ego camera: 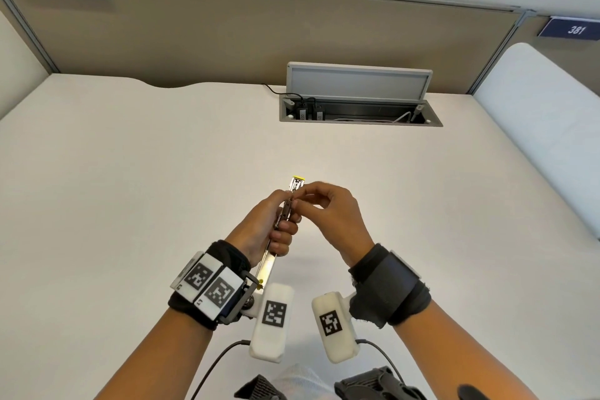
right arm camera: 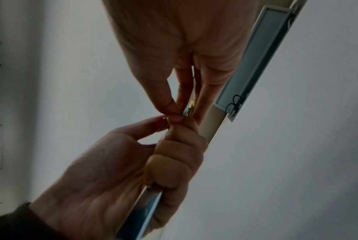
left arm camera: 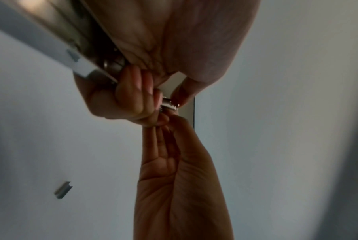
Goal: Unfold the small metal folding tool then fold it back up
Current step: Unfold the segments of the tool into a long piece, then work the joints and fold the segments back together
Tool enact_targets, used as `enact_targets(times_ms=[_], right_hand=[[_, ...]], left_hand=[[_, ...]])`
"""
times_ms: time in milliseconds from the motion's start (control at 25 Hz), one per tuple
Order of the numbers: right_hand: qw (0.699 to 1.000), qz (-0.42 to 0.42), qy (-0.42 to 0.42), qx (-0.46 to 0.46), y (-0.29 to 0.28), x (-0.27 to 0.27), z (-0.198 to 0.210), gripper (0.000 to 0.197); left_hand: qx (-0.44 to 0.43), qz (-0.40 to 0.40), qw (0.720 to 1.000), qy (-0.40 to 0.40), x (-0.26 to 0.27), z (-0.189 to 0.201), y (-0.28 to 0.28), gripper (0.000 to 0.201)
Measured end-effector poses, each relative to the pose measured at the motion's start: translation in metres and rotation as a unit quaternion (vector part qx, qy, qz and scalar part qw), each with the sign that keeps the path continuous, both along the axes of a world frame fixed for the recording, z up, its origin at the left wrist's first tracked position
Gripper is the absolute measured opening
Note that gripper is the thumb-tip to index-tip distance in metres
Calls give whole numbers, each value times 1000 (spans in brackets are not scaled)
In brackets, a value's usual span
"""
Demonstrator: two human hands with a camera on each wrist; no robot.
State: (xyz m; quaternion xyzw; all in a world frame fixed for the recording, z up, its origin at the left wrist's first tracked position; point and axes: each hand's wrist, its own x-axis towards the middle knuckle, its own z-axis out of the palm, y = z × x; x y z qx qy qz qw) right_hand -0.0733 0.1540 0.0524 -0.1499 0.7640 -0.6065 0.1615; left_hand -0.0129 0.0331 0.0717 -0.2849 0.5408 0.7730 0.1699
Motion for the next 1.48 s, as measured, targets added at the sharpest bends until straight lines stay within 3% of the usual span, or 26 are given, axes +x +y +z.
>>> enact_targets(times_ms=[80, 160, 440, 600, 680, 840, 1040, 1280, 1479], right_hand=[[999, -8, -23, -32, 1, -2, 3, 43], [998, -6, -40, -48, 0, -4, 6, 48], [991, -40, -116, -54, -5, -7, -2, 39], [990, -41, -124, -59, 1, -14, -6, 34], [991, -57, -106, -57, 10, -21, -9, 23], [989, -107, -71, 74, 52, -46, -25, 10], [957, -121, -73, 252, 74, -50, -61, 9], [947, -114, -45, 297, 56, -47, -84, 21], [944, -91, -5, 319, 50, -47, -79, 9]], left_hand=[[-3, -4, 1000, -4, 1, -1, 2, 33], [-4, -5, 1000, -9, 2, -2, 4, 33], [15, -12, 1000, -6, 2, -1, 7, 22], [25, 6, 1000, 6, 3, -4, 8, 29], [31, 27, 999, -2, 5, -6, 6, 34], [43, 39, 998, -19, 10, -12, 0, 40], [52, 34, 997, -37, 12, -20, 3, 41], [48, 22, 998, -39, 14, -22, 3, 36], [46, 14, 999, -22, 13, -21, 1, 24]])
